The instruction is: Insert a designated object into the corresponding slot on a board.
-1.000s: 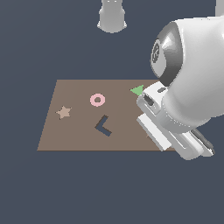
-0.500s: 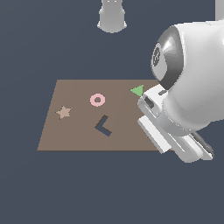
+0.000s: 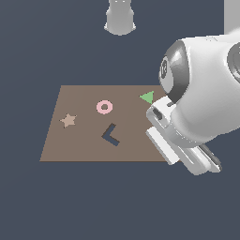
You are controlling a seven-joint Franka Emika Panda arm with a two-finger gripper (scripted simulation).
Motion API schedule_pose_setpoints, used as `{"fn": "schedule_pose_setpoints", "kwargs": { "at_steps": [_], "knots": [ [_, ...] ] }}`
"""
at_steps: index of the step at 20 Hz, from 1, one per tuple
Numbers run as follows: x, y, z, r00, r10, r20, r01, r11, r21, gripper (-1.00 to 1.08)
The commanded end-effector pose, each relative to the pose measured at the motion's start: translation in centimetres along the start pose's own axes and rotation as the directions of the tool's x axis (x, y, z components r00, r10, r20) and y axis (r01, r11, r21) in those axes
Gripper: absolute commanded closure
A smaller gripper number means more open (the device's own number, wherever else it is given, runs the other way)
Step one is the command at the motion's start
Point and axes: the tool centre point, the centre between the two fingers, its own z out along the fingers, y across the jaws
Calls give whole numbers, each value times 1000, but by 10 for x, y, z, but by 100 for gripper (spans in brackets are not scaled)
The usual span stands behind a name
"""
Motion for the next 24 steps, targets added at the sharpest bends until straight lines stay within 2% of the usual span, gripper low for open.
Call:
{"fn": "schedule_pose_setpoints", "kwargs": {
  "at_steps": [1,15,24],
  "knots": [
    [0,0,1,1000,0,0,0,1000,0,108],
    [0,0,-2,1000,-1,0,1,1000,-1,108],
    [-11,11,-4,999,-46,0,46,999,0,108]
  ]
}}
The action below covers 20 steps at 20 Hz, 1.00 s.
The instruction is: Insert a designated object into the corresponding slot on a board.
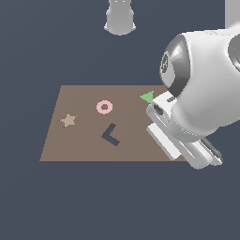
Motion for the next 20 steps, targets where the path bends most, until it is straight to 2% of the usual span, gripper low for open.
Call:
{"fn": "schedule_pose_setpoints", "kwargs": {
  "at_steps": [1,13,20],
  "knots": [
    [-5,4,-1,1000,-20,0,20,1000,1,108],
    [-41,44,-5,983,-181,-1,181,983,2,108],
    [-53,62,-6,969,-247,-1,247,969,3,108]
  ]
}}
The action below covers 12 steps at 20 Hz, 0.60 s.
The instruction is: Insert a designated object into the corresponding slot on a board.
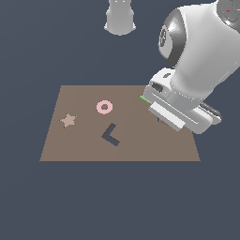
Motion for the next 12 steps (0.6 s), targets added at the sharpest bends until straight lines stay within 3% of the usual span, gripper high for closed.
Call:
{"fn": "schedule_pose_setpoints", "kwargs": {
  "at_steps": [1,12],
  "knots": [
    [-4,4,-1,1000,-19,0,19,1000,1,108],
    [-7,8,7,999,-35,0,35,999,3,108]
  ]
}}
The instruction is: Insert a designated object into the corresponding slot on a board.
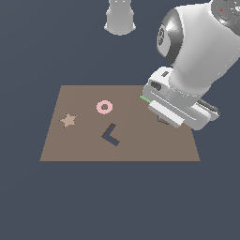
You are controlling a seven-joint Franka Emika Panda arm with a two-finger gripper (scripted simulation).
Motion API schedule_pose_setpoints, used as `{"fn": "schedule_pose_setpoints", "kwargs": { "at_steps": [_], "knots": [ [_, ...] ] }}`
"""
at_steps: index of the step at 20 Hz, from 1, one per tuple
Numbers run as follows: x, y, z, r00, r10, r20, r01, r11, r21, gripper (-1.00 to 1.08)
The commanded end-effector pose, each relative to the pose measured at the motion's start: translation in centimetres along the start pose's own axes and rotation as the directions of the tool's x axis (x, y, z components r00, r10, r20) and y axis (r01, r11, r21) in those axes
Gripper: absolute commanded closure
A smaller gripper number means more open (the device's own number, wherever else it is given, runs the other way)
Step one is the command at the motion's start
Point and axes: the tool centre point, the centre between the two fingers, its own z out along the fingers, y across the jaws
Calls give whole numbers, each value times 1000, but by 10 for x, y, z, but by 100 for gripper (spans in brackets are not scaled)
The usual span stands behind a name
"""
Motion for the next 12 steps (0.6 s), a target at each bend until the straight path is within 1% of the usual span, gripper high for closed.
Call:
{"fn": "schedule_pose_setpoints", "kwargs": {
  "at_steps": [1,2,3,12],
  "knots": [
    [0,1,5,1000,-1,1,1,1000,0,108],
    [0,1,6,1000,-2,1,2,1000,1,108],
    [0,1,6,1000,-2,1,2,1000,1,-92],
    [0,1,6,1000,-2,1,2,1000,1,-92]
  ]
}}
